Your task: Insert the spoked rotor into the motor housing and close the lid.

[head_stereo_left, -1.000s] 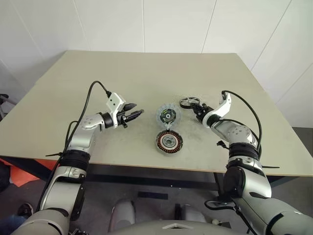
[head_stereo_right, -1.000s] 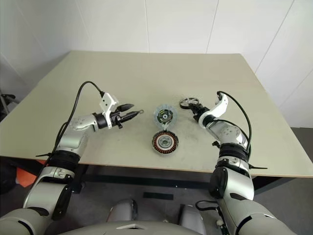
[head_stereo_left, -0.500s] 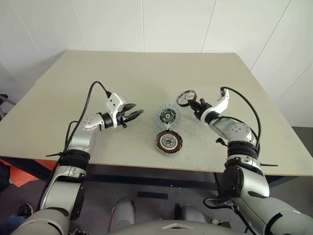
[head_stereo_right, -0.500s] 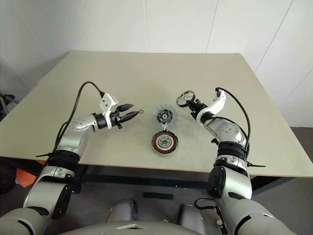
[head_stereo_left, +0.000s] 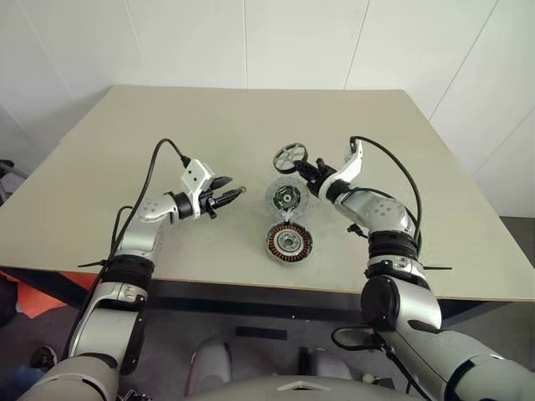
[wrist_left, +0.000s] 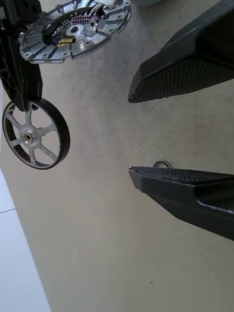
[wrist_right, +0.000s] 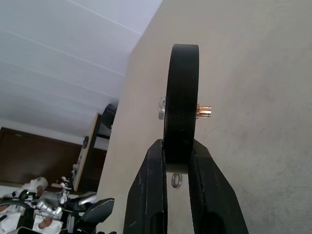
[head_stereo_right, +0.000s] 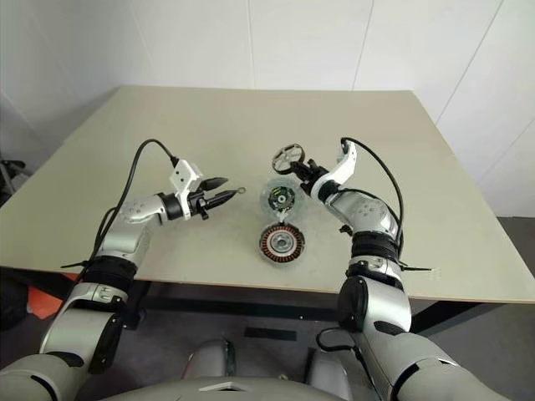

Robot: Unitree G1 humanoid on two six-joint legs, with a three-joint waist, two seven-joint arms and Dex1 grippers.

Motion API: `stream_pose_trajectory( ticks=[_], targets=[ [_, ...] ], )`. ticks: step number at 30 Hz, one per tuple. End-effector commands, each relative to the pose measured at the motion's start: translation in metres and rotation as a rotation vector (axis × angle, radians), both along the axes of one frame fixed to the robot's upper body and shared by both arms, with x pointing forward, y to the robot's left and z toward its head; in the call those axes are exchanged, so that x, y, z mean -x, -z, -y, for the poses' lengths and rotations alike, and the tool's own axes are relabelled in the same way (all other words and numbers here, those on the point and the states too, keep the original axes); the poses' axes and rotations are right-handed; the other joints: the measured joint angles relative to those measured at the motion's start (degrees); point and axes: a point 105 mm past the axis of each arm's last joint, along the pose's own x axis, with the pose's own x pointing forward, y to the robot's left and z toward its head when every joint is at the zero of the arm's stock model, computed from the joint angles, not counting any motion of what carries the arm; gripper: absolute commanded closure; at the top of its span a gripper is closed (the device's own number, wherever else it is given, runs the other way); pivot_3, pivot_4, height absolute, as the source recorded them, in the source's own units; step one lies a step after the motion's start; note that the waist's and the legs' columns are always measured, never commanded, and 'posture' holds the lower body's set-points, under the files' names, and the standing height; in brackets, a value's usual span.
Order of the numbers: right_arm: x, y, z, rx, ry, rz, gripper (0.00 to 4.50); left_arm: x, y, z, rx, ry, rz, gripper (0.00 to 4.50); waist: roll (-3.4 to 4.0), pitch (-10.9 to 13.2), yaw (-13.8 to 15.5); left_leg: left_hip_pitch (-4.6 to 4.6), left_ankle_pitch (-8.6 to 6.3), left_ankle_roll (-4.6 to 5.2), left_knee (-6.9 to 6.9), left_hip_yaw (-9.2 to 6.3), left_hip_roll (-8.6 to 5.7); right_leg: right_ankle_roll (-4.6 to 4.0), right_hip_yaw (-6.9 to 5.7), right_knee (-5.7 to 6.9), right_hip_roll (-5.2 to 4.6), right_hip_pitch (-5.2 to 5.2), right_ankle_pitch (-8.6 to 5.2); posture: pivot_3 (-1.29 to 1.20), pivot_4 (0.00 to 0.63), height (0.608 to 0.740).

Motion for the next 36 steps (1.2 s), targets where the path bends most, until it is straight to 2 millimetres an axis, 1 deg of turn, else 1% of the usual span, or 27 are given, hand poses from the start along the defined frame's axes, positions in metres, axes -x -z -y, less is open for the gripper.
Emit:
stream_pose_trajectory(
  ticks=[1, 4, 7, 9, 12, 14, 16, 21, 25, 29, 36],
  targets=[
    [-0.004, -0.015, -0.009, -0.010, -0.021, 0.041, 4.22, -0.003, -0.014, -0.001, -0.001, -0.002, 0.059, 2.36, 0.00, 0.00, -0.03, 0.00, 0.00, 0.00, -0.01, 0.00, 0.00, 0.00, 0.00, -0.01, 0.00, 0.00, 0.00, 0.00, 0.000, 0.740],
    [-0.004, -0.024, -0.013, -0.016, -0.031, 0.062, 4.22, -0.002, -0.014, -0.002, -0.002, -0.004, 0.059, 2.36, 0.00, 0.00, -0.02, -0.02, 0.01, -0.01, -0.04, 0.00, -0.01, 0.00, -0.01, -0.04, 0.00, 0.00, 0.00, 0.00, 0.000, 0.740],
    [-0.003, -0.054, -0.022, -0.034, -0.062, 0.138, 4.22, -0.001, -0.012, -0.003, -0.004, -0.006, 0.056, 2.36, 0.01, 0.01, -0.09, -0.03, 0.04, -0.07, -0.10, 0.00, -0.01, 0.00, -0.01, -0.05, 0.00, -0.04, 0.00, 0.00, 0.000, 0.740],
    [-0.002, -0.067, -0.025, -0.039, -0.072, 0.169, 4.22, -0.001, -0.012, -0.003, -0.005, -0.005, 0.055, 2.36, 0.01, 0.01, -0.20, -0.06, 0.07, -0.12, -0.15, 0.00, 0.00, 0.00, 0.00, -0.04, 0.02, -0.12, 0.00, 0.00, 0.000, 0.740],
    [-0.001, -0.080, -0.029, -0.043, -0.079, 0.198, 4.22, -0.001, -0.012, -0.002, -0.004, -0.003, 0.055, 2.36, 0.01, 0.01, -0.12, -0.06, 0.09, -0.16, -0.20, 0.00, 0.01, 0.00, -0.01, -0.04, 0.03, -0.14, 0.00, 0.00, 0.000, 0.740],
    [0.000, -0.085, -0.031, -0.046, -0.086, 0.209, 4.22, -0.001, -0.012, -0.001, -0.004, 0.001, 0.054, 2.36, 0.01, 0.01, -0.11, -0.06, 0.09, -0.16, -0.21, 0.00, 0.00, 0.00, -0.01, -0.06, 0.03, -0.13, 0.00, 0.00, 0.000, 0.740],
    [-0.001, -0.084, -0.034, -0.046, -0.091, 0.203, 4.22, -0.001, -0.011, 0.001, -0.003, 0.004, 0.053, 2.36, 0.01, 0.01, -0.11, -0.06, 0.09, -0.16, -0.21, 0.00, -0.01, 0.00, 0.00, -0.06, 0.03, -0.13, 0.00, 0.00, 0.000, 0.740],
    [-0.006, -0.053, -0.040, -0.006, -0.085, 0.104, 4.22, -0.001, -0.010, 0.003, -0.002, 0.008, 0.051, 2.36, 0.01, 0.01, -0.13, -0.07, 0.10, -0.17, -0.21, 0.00, -0.01, 0.00, 0.00, -0.06, 0.02, -0.14, 0.00, 0.00, 0.000, 0.740],
    [-0.013, -0.038, -0.039, 0.020, -0.060, 0.053, 4.22, 0.000, -0.010, 0.003, -0.003, 0.007, 0.050, 2.36, 0.01, 0.01, -0.14, -0.08, 0.11, -0.20, -0.21, 0.00, 0.00, 0.00, -0.01, -0.04, 0.02, -0.15, 0.00, 0.00, 0.000, 0.740],
    [-0.015, -0.036, -0.041, 0.030, -0.060, 0.046, 4.22, 0.001, -0.009, 0.001, -0.003, 0.001, 0.051, 2.36, 0.01, 0.01, -0.18, -0.10, 0.11, -0.19, -0.21, 0.00, 0.00, 0.00, -0.02, -0.06, 0.03, -0.15, 0.00, 0.00, 0.000, 0.740],
    [-0.017, -0.039, -0.042, 0.032, -0.067, 0.058, 4.22, 0.001, -0.009, -0.001, -0.004, -0.009, 0.054, 2.36, 0.01, 0.01, -0.13, -0.11, 0.11, -0.19, -0.19, 0.00, 0.00, -0.01, -0.03, -0.03, 0.03, -0.16, 0.00, 0.00, 0.000, 0.740]
  ],
)
